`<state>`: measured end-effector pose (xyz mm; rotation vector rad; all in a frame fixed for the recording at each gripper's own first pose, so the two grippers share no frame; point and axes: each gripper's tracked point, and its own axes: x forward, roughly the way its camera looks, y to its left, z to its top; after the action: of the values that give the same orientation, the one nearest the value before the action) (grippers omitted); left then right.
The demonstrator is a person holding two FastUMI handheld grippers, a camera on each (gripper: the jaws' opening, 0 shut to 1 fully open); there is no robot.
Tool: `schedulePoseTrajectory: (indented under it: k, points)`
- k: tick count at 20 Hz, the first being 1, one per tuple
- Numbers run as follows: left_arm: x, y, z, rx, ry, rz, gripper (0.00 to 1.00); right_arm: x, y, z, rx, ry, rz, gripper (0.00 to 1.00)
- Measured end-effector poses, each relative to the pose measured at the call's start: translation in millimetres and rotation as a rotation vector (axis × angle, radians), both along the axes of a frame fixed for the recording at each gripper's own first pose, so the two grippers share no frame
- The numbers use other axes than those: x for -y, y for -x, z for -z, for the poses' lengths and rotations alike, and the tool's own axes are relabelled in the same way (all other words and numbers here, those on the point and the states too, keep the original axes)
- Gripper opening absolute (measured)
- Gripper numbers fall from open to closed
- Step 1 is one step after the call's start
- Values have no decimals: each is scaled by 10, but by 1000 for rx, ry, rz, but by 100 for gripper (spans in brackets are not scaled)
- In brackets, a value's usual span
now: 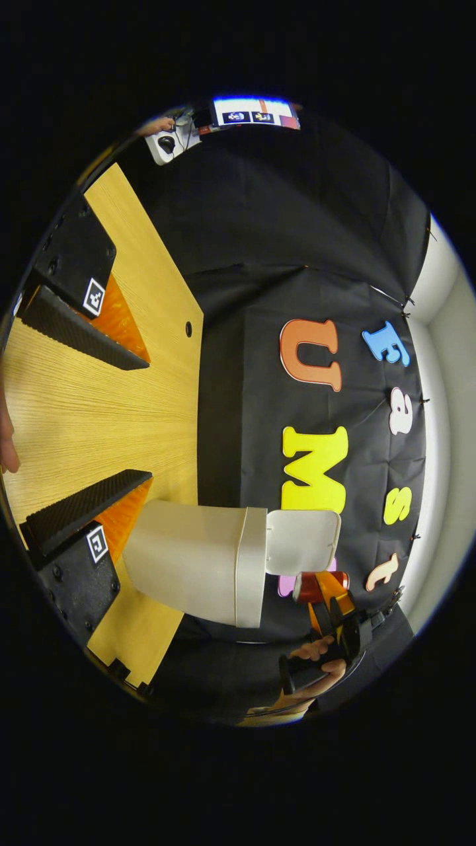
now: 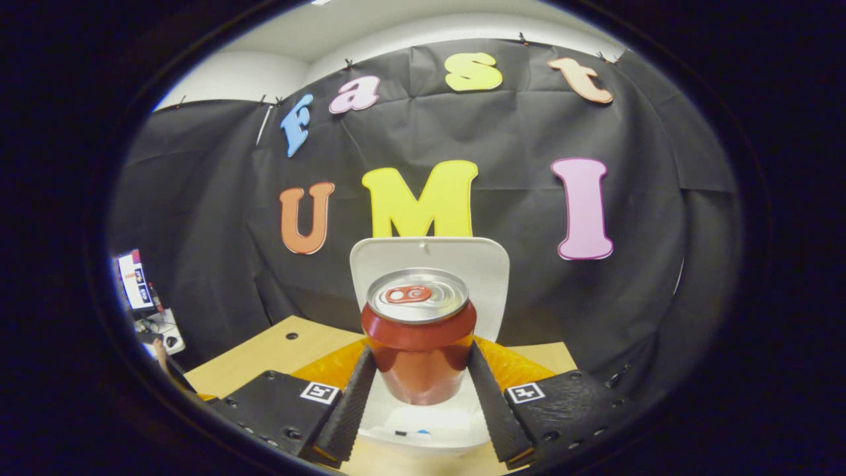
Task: Press the lid of the desktop garbage bin to open it, pick up the crumpled paper on the desktop and throw it into the bin, then pick up the pop can on the desktop and drop it into the bin, and finally close the garbage bin lid.
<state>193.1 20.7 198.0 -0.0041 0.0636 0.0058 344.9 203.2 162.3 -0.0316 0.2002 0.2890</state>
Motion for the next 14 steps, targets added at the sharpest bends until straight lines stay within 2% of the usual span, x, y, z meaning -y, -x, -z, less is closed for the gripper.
schedulePoseTrajectory:
  k: [7,9,11,14]
  points:
    - [-83,68,-37,28,-38,-9,99,-90,-210,188,-41,41,28,77]
    - [-63,67,17,13,-25,-4,99,-85,-208,188,-43,34,32,82]
    - [-48,67,74,-4,-9,6,98,-72,-184,114,-22,27,32,81]
    - [-31,57,126,-19,-2,13,99,-54,-129,-46,25,16,26,87]
